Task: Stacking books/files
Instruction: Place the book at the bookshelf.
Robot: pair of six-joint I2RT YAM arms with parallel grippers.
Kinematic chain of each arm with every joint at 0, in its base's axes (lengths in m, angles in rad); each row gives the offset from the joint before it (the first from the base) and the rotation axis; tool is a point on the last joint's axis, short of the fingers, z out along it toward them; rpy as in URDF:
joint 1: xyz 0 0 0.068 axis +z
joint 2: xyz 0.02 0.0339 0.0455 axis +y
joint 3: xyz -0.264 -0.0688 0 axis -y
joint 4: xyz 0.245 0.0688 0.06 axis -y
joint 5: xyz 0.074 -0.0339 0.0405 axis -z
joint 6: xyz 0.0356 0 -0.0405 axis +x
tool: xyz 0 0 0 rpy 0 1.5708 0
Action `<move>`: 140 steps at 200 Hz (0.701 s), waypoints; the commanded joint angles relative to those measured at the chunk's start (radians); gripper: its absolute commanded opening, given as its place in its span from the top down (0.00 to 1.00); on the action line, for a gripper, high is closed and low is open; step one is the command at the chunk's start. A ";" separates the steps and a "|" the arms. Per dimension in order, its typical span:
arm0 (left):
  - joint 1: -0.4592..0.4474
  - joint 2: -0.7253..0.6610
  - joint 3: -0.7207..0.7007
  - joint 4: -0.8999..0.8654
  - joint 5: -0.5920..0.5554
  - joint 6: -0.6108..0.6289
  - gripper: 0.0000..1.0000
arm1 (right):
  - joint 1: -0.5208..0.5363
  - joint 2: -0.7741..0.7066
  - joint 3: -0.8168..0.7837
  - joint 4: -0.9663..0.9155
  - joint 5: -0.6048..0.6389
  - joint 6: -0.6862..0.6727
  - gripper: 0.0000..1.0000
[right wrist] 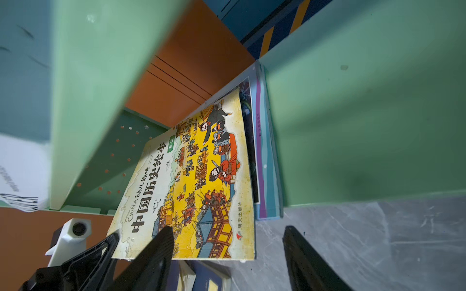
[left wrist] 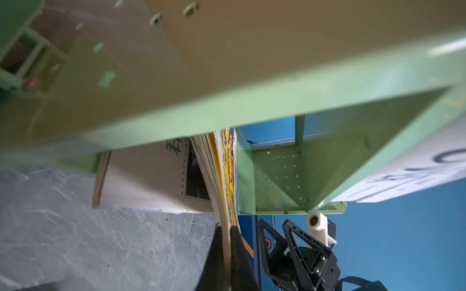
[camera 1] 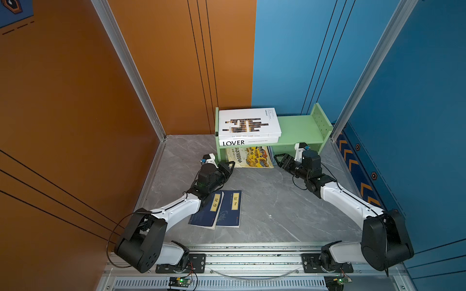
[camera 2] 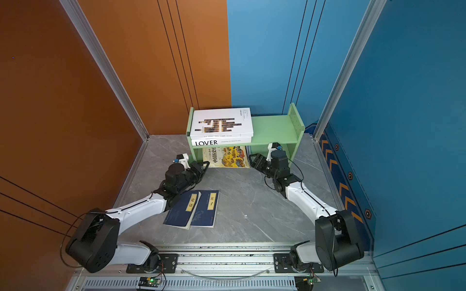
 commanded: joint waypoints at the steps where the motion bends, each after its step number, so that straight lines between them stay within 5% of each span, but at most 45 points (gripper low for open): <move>1: -0.007 0.029 0.046 0.073 -0.021 0.016 1.00 | 0.026 0.014 -0.022 0.108 0.112 -0.141 0.29; 46: -0.006 0.107 0.069 0.146 -0.011 0.015 1.00 | 0.091 0.053 -0.015 0.146 0.255 -0.250 0.28; 140: -0.004 0.203 0.104 0.197 0.038 -0.002 1.00 | 0.089 0.162 0.027 0.178 0.281 -0.215 0.29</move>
